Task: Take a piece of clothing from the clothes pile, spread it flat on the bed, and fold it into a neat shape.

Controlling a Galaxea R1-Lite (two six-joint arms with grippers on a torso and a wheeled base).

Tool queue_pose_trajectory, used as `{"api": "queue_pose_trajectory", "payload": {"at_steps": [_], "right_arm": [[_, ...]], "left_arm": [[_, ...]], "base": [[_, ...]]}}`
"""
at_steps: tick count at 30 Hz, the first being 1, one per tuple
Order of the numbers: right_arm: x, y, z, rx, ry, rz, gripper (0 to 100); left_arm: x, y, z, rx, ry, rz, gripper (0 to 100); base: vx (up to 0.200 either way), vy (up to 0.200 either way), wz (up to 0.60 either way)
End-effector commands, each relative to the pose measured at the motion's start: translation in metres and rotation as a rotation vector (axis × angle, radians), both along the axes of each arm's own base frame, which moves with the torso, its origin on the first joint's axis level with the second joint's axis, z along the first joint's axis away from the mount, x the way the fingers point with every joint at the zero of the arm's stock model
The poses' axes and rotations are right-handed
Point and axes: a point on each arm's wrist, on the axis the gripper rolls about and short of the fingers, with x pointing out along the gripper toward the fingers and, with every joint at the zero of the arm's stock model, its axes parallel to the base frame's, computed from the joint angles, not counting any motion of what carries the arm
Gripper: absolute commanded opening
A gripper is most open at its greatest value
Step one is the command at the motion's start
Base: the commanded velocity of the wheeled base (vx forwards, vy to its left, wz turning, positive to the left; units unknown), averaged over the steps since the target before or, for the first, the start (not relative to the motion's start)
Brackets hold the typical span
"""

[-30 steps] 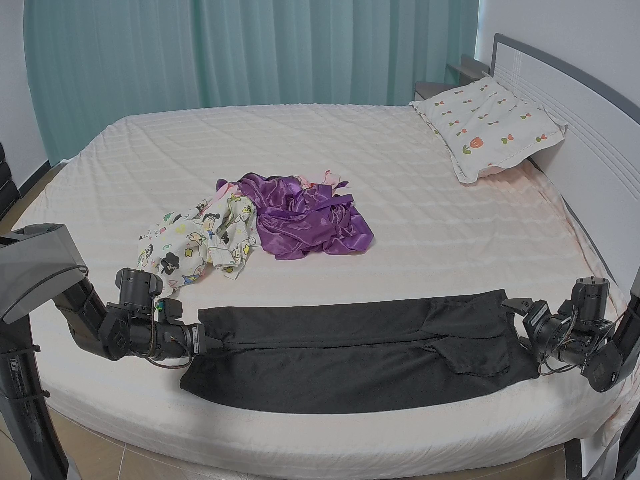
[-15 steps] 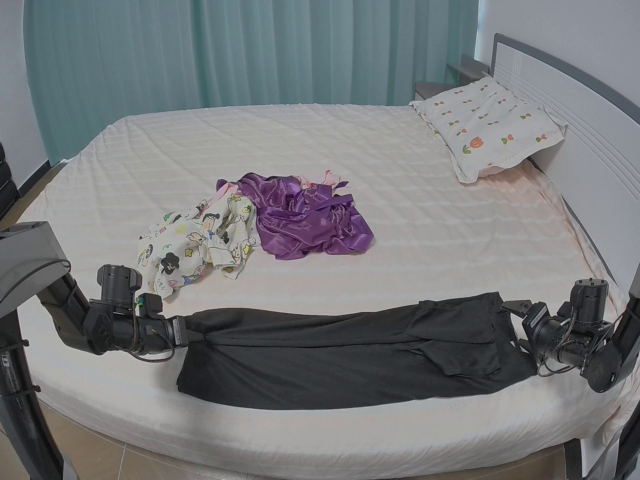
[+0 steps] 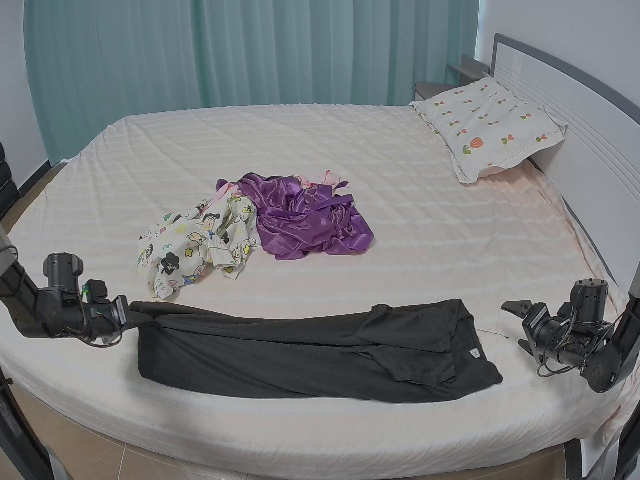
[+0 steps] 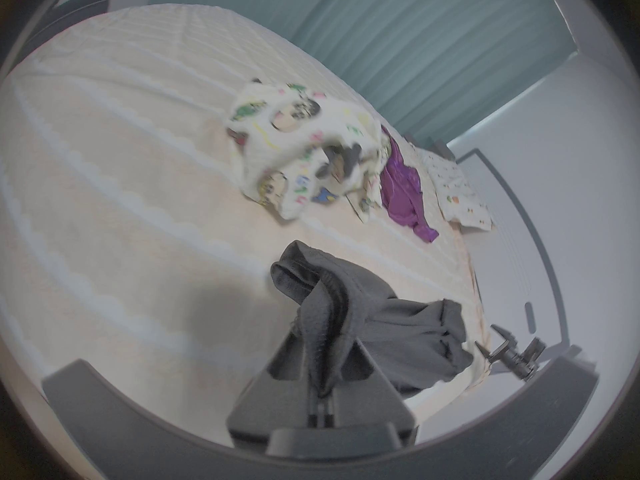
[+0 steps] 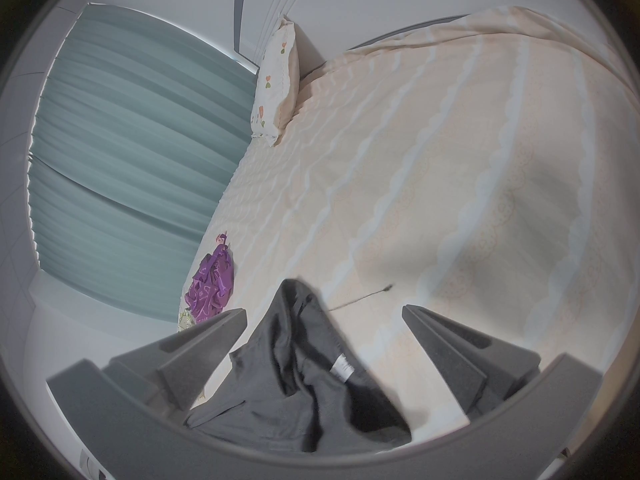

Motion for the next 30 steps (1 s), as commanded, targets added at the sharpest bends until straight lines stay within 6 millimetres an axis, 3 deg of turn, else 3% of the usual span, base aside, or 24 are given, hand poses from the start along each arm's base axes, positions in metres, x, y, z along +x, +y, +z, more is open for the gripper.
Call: {"api": "queue_pose_trajectory", "payload": {"at_steps": [1, 6, 8, 10, 11, 13, 14, 15, 16, 17, 18, 19, 21, 22, 23, 25, 30], "right_arm": [[0.0, 0.0, 0.0, 0.002, 0.002, 0.0, 100], [0.0, 0.0, 0.0, 0.006, 0.0, 0.005, 100], [0.0, 0.0, 0.0, 0.008, -0.001, 0.008, 100], [0.0, -0.001, 0.0, 0.008, -0.001, 0.005, 100], [0.0, -0.001, 0.0, 0.008, -0.001, 0.005, 100], [0.0, -0.002, 0.0, 0.008, -0.001, 0.003, 100], [0.0, -0.002, 0.0, 0.008, -0.001, 0.003, 100], [0.0, -0.002, 0.0, 0.008, -0.001, 0.002, 100], [0.001, -0.002, 0.001, 0.008, -0.004, 0.002, 100], [0.001, -0.002, 0.001, 0.008, -0.004, 0.002, 100], [0.0, -0.002, 0.0, 0.011, -0.001, 0.0, 100], [0.0, -0.002, 0.001, 0.012, -0.004, -0.001, 100], [0.0, -0.002, 0.001, 0.02, -0.004, -0.005, 100], [0.0, -0.002, 0.002, 0.023, -0.005, -0.007, 100], [0.0, -0.002, 0.002, 0.023, -0.005, -0.007, 100], [0.0, -0.002, 0.001, 0.023, -0.004, -0.007, 100], [0.0, -0.002, 0.001, 0.022, -0.005, -0.006, 100]], "left_arm": [[-0.02, 0.046, 0.049, -0.028, -0.087, 0.108, 0], [-0.028, 0.053, 0.079, -0.052, -0.056, 0.136, 0], [-0.031, 0.047, 0.088, -0.061, -0.037, 0.129, 0], [-0.027, 0.022, 0.099, -0.081, 0.008, 0.08, 0], [-0.027, 0.022, 0.099, -0.081, 0.008, 0.08, 0], [-0.022, -0.012, 0.109, -0.08, 0.062, 0.09, 0], [-0.022, -0.014, 0.109, -0.079, 0.065, 0.09, 0], [-0.018, -0.041, 0.111, -0.065, 0.093, 0.085, 0], [-0.015, -0.055, 0.112, -0.056, 0.105, 0.087, 0], [-0.015, -0.055, 0.112, -0.056, 0.105, 0.087, 0], [-0.013, -0.083, 0.113, -0.041, 0.122, 0.068, 0], [-0.013, -0.089, 0.113, -0.038, 0.126, 0.062, 0], [-0.014, -0.124, 0.117, -0.037, 0.135, 0.019, 0], [-0.015, -0.136, 0.119, -0.04, 0.132, 0.003, 0], [-0.015, -0.136, 0.119, -0.04, 0.132, 0.003, 0], [-0.015, -0.173, 0.127, -0.056, 0.126, -0.03, 0], [-0.009, -0.226, 0.129, -0.064, 0.127, -0.075, 0]], "base": [[0.0, 0.0, 0.0], [0.0, 0.0, 0.0], [0.0, 0.0, 0.0], [0.0, 0.0, 0.0], [0.0, 0.0, 0.0], [0.0, 0.0, 0.0], [0.0, 0.0, 0.0], [0.0, 0.0, 0.0], [0.0, 0.0, 0.0], [0.0, 0.0, 0.0], [0.0, 0.0, 0.0], [0.0, 0.0, 0.0], [0.0, 0.0, 0.0], [0.0, 0.0, 0.0], [0.0, 0.0, 0.0], [0.0, 0.0, 0.0], [0.0, 0.0, 0.0]]}}
